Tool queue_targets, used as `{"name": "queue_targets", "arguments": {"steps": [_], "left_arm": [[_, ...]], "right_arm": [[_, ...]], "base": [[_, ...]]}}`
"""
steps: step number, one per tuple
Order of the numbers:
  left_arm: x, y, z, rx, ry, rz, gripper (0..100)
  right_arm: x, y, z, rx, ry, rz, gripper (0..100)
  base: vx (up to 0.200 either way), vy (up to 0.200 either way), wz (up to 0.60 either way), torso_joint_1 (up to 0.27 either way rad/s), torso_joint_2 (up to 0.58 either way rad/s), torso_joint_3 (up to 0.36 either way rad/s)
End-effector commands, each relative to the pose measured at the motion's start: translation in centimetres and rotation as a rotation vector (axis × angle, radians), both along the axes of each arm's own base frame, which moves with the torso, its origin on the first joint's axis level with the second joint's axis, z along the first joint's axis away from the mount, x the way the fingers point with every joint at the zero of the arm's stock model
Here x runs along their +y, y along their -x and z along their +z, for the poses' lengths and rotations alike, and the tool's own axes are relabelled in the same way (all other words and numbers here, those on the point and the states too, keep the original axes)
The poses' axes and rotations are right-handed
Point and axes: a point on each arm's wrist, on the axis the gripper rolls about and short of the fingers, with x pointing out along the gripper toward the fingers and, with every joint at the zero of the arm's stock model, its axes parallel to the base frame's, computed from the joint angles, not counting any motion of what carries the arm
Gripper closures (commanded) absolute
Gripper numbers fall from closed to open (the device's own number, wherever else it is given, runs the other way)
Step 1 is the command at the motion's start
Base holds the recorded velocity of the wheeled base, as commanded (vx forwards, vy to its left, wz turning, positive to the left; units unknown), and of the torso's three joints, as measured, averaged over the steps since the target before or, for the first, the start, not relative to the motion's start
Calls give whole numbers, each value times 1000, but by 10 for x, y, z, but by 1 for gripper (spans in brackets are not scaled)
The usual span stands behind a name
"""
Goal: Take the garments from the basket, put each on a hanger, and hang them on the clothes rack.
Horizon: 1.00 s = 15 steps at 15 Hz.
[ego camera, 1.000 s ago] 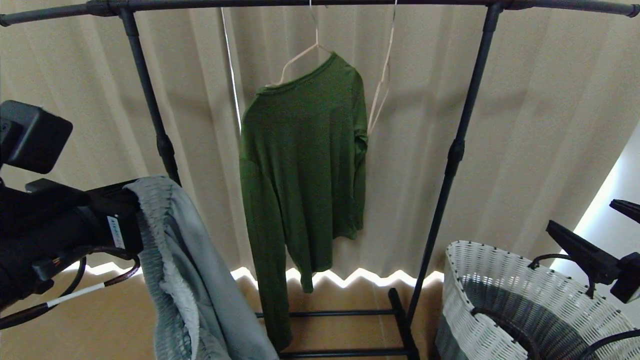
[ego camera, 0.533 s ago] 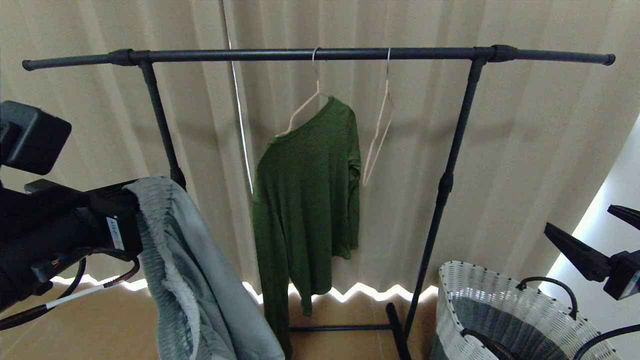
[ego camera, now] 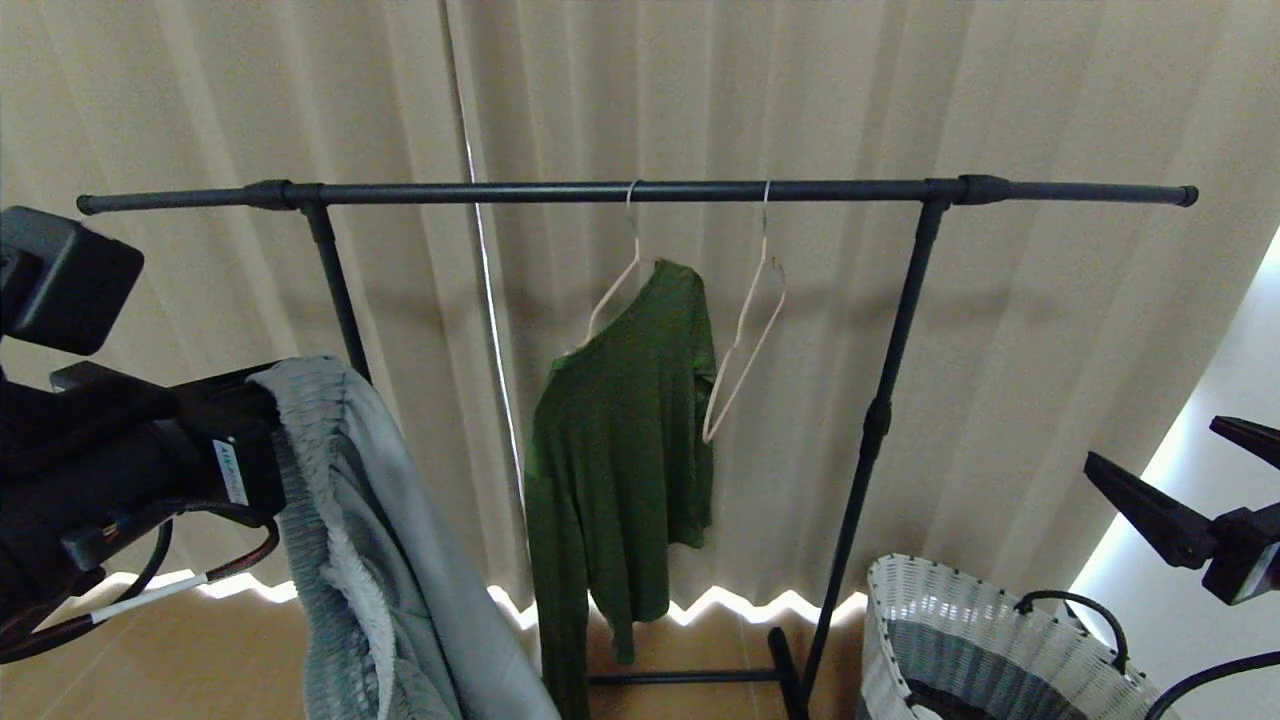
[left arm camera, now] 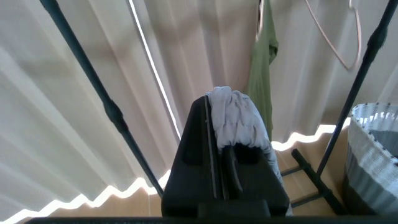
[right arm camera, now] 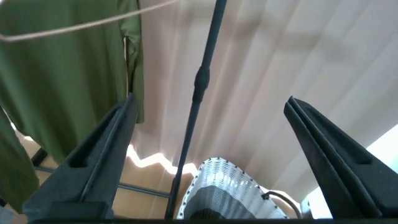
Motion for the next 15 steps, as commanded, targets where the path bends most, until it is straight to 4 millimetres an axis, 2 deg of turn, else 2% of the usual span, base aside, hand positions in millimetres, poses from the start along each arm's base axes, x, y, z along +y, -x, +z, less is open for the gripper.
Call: {"name": "queue_targets", "arguments": {"steps": [1,4,9,12,15], "left_arm": [[0,0,-2,7,-5,-1,100],[2,4,-2,-1,-3,4,100],[7,12,-12,15,-12,3,100],[11,20,-19,16,-61,1,100],[12,22,-19,9,-64,2,100]], "right_arm": [[0,1,-3,9,2,-1,0],[-1,9,-12,36,-2,-6,0],[-7,8,-18,120,2,-52,0],[-6,3,-3,201,8,-51,0],[-7,10,15,238,10,-53,0]], "base": [[0,0,0,222,-510,-290],[0,0,0,201,-448,-248],[0,0,0,31,-62,-36],[0,0,0,0,0,0],[0,0,0,0,0,0]]}}
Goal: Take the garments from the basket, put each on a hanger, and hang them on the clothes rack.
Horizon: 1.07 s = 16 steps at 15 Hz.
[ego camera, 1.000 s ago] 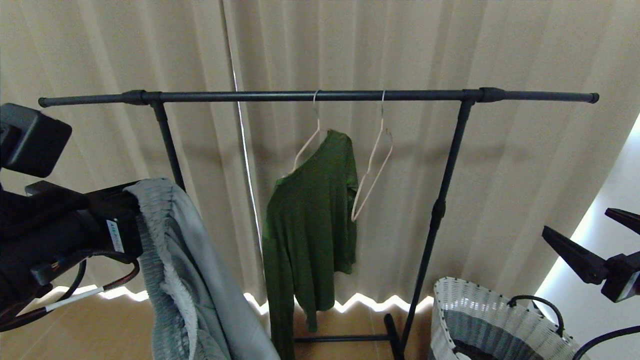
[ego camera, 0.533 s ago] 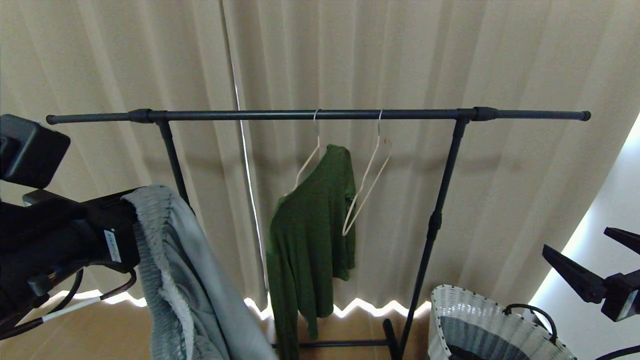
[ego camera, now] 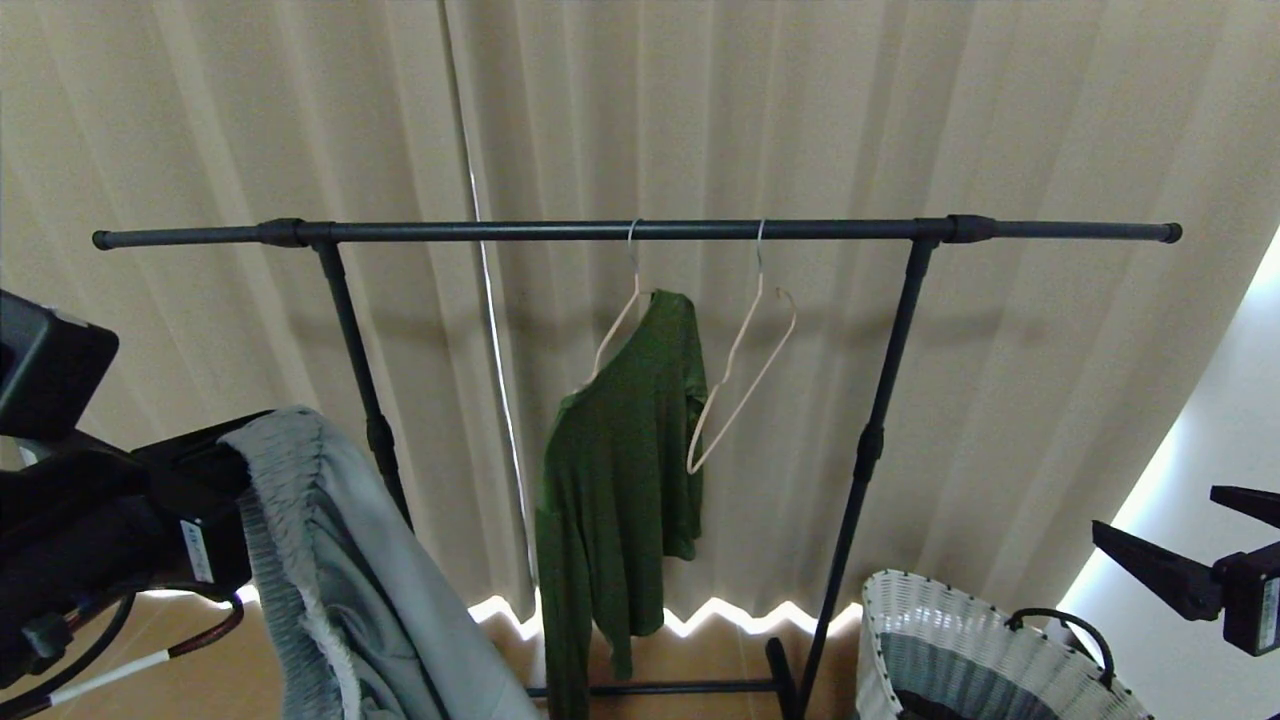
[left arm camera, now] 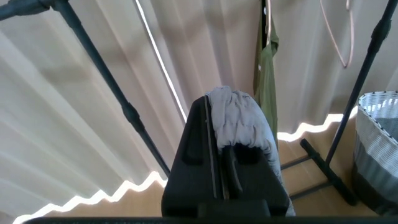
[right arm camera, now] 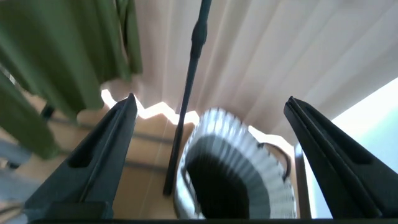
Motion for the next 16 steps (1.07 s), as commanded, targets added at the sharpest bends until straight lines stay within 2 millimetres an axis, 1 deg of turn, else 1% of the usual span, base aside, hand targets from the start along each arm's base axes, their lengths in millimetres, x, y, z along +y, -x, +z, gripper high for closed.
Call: {"name": "queue_targets", "arguments": {"steps": [1,4,10,16], "left_arm": [[1,2,-1,-4,-4,2,100],[1,2,-2,3,-4,2,100],[1,1,-3,9,-3,6,100],[1,1,-4,13,-6,6,100]], "right_arm": [[0,6,16,-37,-1,1,0],[0,11,17,-22,2,0,0],[0,10,18,-31,3,1,0],[0,11,18,-34,3,1,0]], "base": [[0,0,0,0,0,0],[0,0,0,0,0,0],[0,0,0,0,0,0],[200,0,0,3,-1,4]]}}
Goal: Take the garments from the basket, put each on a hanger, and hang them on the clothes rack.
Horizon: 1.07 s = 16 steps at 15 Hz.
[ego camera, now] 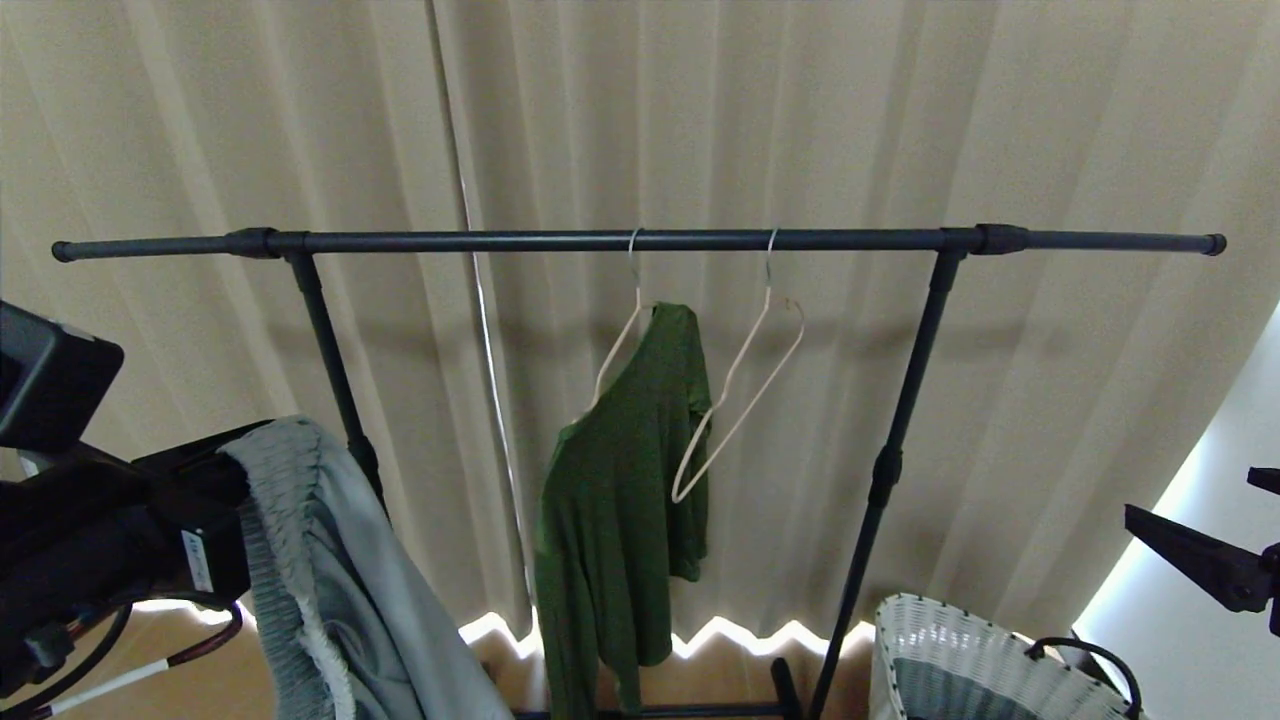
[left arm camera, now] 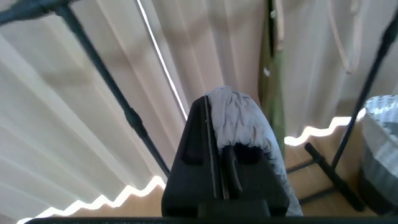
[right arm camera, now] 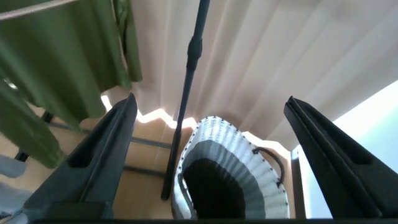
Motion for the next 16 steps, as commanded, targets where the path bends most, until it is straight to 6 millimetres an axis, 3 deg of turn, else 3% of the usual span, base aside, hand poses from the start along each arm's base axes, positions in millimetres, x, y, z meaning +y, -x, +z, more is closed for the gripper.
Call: {"name": "queue_targets", "arguments": {"steps": [1,12,16], "left_arm": [[0,0,0,-1,-3,1,100],[4,-4,-1,5,-7,36,100],[4,-3,-1,5,-7,36,100]], "right_arm": [[0,0,0,-2,0,1,0],[0,2,3,-15,1,2,0],[0,2,3,-15,0,1,0]], "base": [[200,0,0,7,-7,12],[0,0,0,0,0,0],[0,200,0,4,1,1]]}}
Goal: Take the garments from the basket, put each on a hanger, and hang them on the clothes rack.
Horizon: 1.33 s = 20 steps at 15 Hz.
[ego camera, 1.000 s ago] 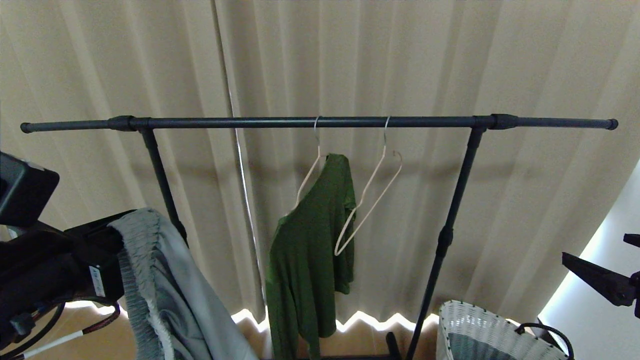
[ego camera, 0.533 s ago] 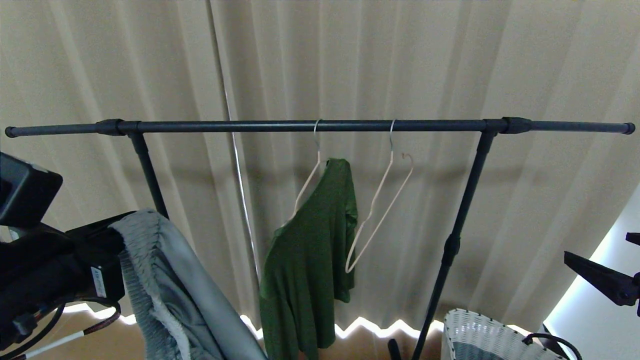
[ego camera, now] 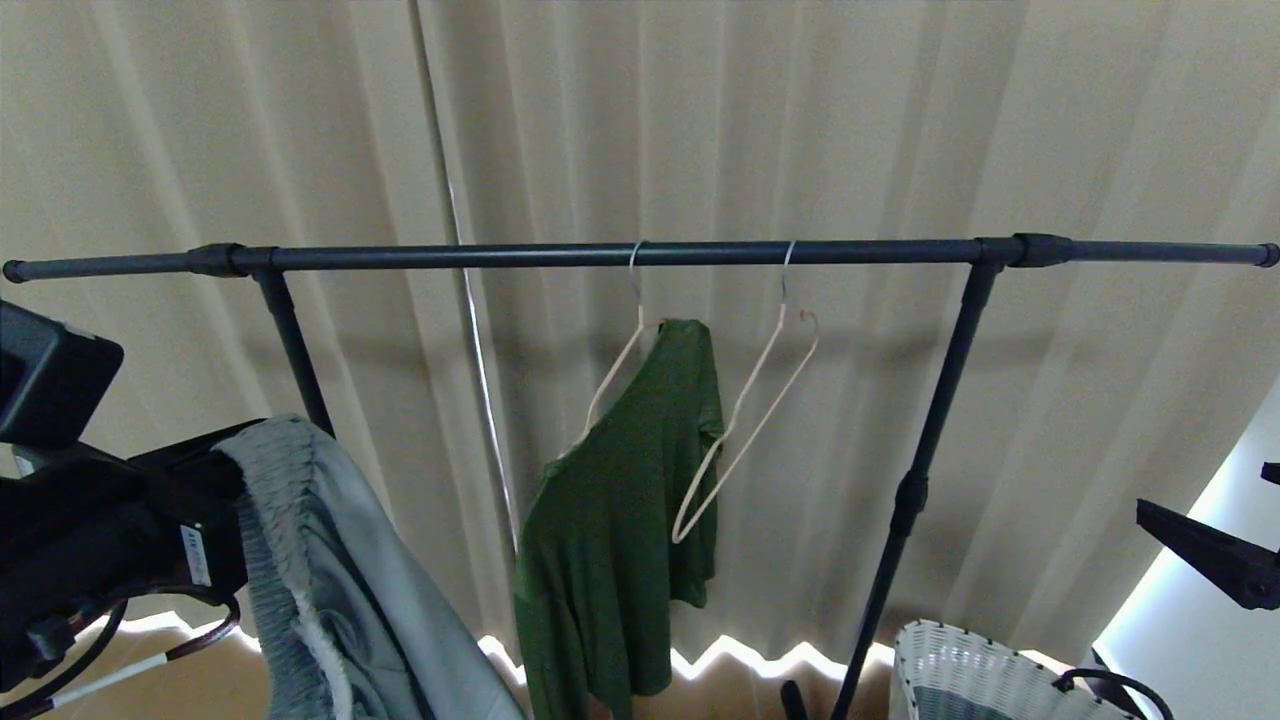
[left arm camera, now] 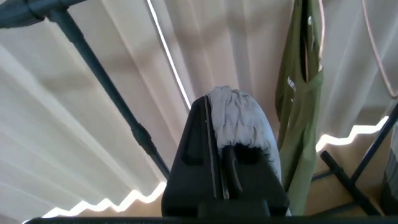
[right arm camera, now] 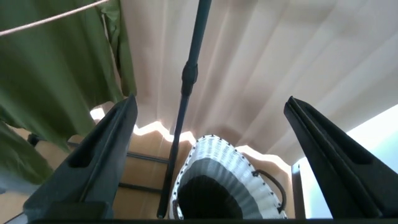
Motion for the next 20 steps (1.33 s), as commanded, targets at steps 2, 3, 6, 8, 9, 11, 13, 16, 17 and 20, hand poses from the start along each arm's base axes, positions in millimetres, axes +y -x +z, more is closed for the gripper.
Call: {"name": "queue_targets", "arguments": {"steps": [2,3,6,8,9,11,13,16,17,20], "left_arm": [[0,-1,0,2,-1,2,100],[0,-1,0,4,-1,2,100],[-1,-2,-2,13,-10,1,100],[-1,-3,-3,14,-12,-1,100],[-1,-2,-3,12,-11,-1,100],[-1,-3,-2,12,-11,-1,100],[-2,-4,-1,13,-2,1,100],[-1,-6,-5,30,-5,11,100],[-1,-6,-5,32,-5,9,100],[-1,-5,-8,36,-14,8,100]], "right_arm": [[0,-1,-1,6,0,2,0],[0,-1,-1,6,-1,1,0],[0,-2,-1,7,-1,1,0],[0,-2,0,4,-1,1,0],[0,-2,0,4,0,2,0],[0,-2,-1,7,-1,1,0],[0,-2,-2,9,1,2,0],[0,-2,-2,10,1,3,0],[0,-2,-3,12,1,3,0],[3,-8,0,15,-4,30,0]], "base": [[0,200,0,10,0,0],[0,200,0,-7,2,7],[0,200,0,2,-1,2],[0,0,0,0,0,0],[0,0,0,0,0,0],[0,0,0,0,0,0],[0,0,0,0,0,0],[133,0,0,3,0,3],[200,0,0,-22,-2,7],[200,0,0,11,4,2]]}}
